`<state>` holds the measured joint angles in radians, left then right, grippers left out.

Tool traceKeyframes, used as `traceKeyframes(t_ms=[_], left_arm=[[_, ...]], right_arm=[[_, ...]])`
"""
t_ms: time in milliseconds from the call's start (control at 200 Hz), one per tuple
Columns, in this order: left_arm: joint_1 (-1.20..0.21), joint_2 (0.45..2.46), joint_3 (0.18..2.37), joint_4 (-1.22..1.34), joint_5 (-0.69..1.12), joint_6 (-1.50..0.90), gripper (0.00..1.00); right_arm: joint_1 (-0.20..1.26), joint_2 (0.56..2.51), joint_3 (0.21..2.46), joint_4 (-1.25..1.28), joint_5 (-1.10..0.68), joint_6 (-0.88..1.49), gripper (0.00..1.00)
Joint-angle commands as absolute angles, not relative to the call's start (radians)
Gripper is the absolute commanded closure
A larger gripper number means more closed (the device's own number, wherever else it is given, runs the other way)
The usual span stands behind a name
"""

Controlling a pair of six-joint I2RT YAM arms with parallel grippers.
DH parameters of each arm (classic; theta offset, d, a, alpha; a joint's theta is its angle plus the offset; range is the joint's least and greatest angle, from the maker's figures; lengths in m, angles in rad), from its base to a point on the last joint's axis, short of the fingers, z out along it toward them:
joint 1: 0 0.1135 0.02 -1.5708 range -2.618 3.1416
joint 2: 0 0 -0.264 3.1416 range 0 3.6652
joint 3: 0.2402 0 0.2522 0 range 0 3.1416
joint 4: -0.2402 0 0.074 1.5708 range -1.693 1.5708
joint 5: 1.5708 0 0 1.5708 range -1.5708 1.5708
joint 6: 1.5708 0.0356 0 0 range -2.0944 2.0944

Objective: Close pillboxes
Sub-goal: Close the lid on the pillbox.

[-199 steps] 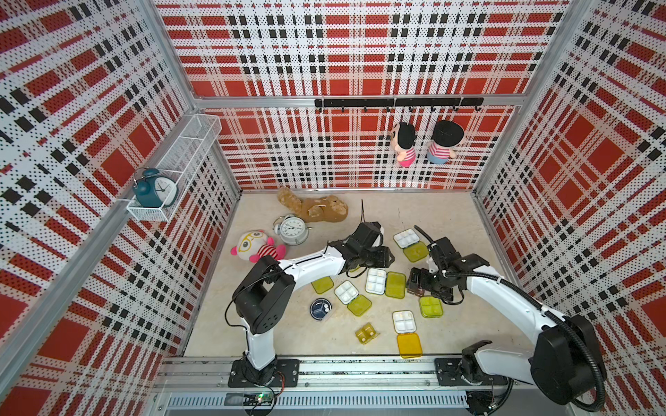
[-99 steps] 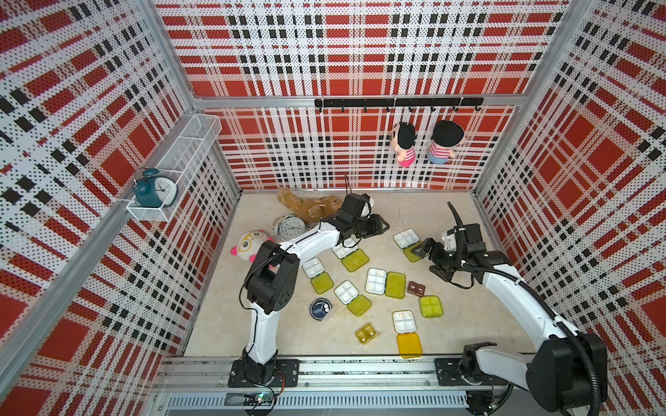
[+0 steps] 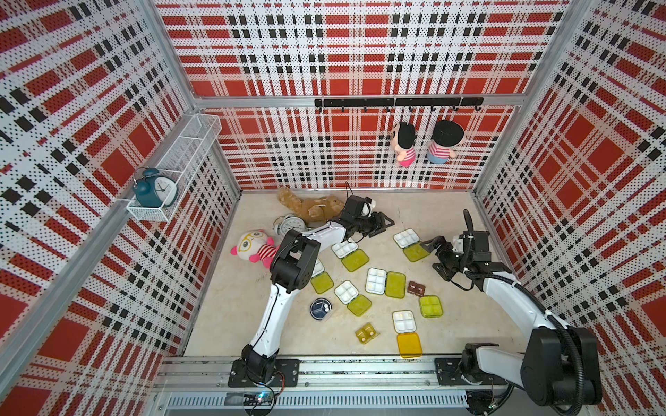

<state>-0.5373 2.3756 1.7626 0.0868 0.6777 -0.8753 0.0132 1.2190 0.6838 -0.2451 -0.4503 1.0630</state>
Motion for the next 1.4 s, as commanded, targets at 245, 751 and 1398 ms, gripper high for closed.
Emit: traceKeyframes(t_ms=[245,751,1398], left_arm=[[-0.532,2.529,1.896,0.198,0.708,-0.926,0.35],[-0.555,2.624,1.916,0.308,0.710,-1.022,0.33],[-0.555,2.627,1.902,0.310,0.739,-1.010,0.33]], right_arm=[[-0.008,1.439,0.721,-0.083,-0.436,1.089,0.00],[-0.049,1.803,0.910,-0.075,-0.450,0.951,0.00],[-0.062,1.938,0.983,0.279,-0.720,1.000,0.00]])
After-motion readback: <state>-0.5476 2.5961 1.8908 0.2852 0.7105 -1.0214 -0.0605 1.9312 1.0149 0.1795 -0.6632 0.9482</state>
